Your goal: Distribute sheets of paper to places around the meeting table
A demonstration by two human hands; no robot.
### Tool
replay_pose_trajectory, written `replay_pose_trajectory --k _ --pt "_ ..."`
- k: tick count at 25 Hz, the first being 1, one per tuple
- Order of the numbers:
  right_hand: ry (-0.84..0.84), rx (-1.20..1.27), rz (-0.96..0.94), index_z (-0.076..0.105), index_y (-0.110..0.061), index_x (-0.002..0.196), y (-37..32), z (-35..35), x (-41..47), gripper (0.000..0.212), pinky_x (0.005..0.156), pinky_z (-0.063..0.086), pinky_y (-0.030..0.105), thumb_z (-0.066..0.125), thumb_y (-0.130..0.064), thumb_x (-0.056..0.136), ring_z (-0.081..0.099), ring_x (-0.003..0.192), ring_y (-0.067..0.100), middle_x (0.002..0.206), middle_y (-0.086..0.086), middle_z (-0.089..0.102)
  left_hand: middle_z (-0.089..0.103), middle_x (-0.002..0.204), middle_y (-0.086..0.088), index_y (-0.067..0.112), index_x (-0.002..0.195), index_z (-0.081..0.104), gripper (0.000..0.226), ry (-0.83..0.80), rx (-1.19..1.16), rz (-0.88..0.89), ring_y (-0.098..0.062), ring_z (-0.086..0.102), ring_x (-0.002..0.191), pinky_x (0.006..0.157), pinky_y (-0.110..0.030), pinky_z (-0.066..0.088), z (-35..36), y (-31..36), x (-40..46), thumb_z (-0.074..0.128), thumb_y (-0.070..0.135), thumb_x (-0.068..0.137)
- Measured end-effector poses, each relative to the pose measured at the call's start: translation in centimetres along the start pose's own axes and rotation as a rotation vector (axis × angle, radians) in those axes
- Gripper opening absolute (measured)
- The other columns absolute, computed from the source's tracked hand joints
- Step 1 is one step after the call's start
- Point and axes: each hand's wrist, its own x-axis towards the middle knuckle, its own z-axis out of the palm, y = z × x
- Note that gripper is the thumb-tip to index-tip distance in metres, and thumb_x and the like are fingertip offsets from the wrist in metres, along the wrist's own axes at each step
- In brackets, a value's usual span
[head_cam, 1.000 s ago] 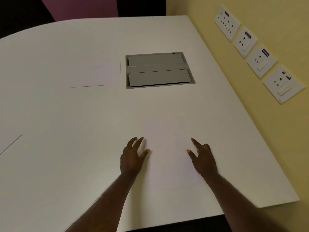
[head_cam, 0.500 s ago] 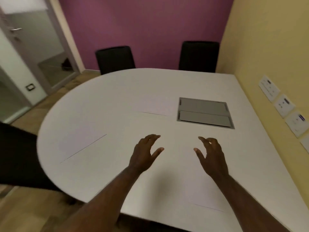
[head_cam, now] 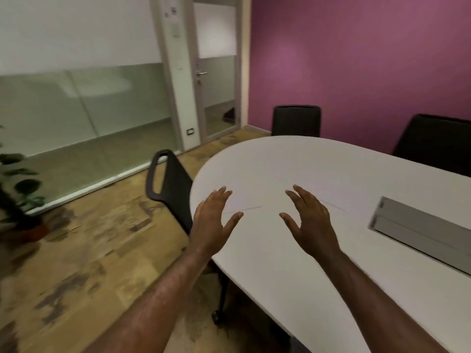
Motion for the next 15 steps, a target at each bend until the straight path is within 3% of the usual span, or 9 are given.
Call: replay_pose_trajectory --k 8,15 --pt "-0.084 0.193 -0.217 0.048 -0.022 0.138 -15.7 12.0 7.8 0.05 0.109 0.036 0.044 0.057 -0.04 0.092 0.041 0.137 0.022 0.149 0.002 0.044 0.04 0.153 0.005 0.03 0.14 0.043 0.059 0.133 0.095 -0.201 -0.017 0.033 0.142 0.115 -0.051 0.024 -12.3 -15.2 -0.4 0.051 0.057 0.088" --pt "-0.112 0.271 -0.3 0.049 -0.021 0.138 -28.6 23.7 16.9 0.048 0.11 0.034 0.047 0.056 -0.038 0.093 0.034 0.142 0.021 0.149 0.001 0.045 0.039 0.153 0.005 0.028 0.141 0.042 0.058 0.124 0.16 -0.256 -0.016 0.029 0.144 0.115 -0.047 0.02 -21.5 -30.3 4.6 0.058 0.047 0.089"
